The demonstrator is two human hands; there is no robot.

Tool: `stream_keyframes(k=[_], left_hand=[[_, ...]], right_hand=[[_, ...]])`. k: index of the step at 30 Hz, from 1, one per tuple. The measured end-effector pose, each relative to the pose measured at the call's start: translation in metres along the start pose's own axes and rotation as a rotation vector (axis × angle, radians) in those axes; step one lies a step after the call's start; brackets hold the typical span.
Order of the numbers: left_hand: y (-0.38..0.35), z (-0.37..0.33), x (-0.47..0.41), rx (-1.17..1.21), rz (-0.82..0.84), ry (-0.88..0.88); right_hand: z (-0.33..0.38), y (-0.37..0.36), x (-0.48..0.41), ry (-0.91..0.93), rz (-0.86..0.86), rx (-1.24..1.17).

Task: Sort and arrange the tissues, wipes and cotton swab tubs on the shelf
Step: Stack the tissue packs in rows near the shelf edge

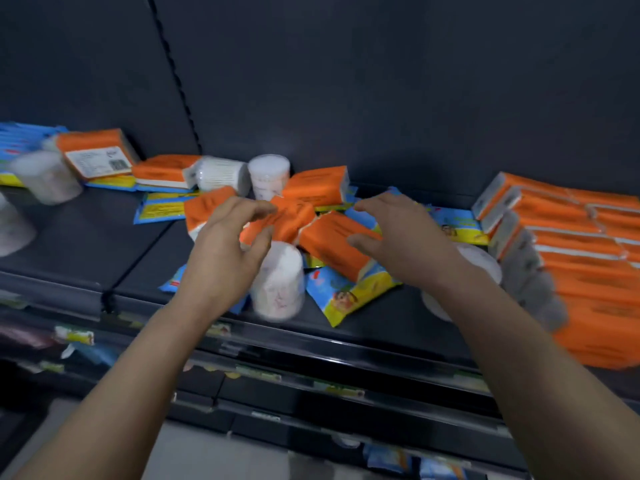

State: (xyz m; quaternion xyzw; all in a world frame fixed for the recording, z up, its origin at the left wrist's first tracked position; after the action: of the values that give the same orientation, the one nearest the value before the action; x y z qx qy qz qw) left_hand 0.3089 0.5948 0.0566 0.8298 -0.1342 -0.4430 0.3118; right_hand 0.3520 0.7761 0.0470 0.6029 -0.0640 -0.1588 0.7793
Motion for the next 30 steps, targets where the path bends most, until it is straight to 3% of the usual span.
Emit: stream_keyframes(k=[7,13,19,24,30], left_hand=[[-0.010,0.066,-0.006,0.096,0.096,0.197],[-0.039,0.099,-0.003,0.075,0.290,0.391],[-0.060,0.104,-0.018,-0.019,0.418,0.403],[-0.081,0.119,-0.017,-0.058,0.663,0.447],[-0.080,0.133,-0.029,0.048,0.626,0.433]], right_hand=[[0.003,-0.046,-0.030,-0.096,0.198,0.122],[-0.002,-0.072,-0.052,-0.097,0.371,0.157],[-0.007,-0.077,-0.068,-0.119,0.460,0.156],[-0.009,-0.086,-0.072,-0.161,0.534,0.191],[-0.002,-0.085,-0.079,-0.210,0.524,0.153]])
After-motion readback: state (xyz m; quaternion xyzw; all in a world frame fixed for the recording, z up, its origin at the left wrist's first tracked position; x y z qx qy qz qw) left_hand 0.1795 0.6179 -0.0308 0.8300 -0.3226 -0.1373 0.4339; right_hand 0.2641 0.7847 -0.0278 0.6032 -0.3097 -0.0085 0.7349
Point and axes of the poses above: each hand's wrist, its own x-axis away from the middle knuckle, its own y-axis out of the back of the hand, z = x × y, the point moved 10 cm from there along -x, towards the middle knuckle, and after that the axes turned 13 degrees about -y, right-handed, at the moved point
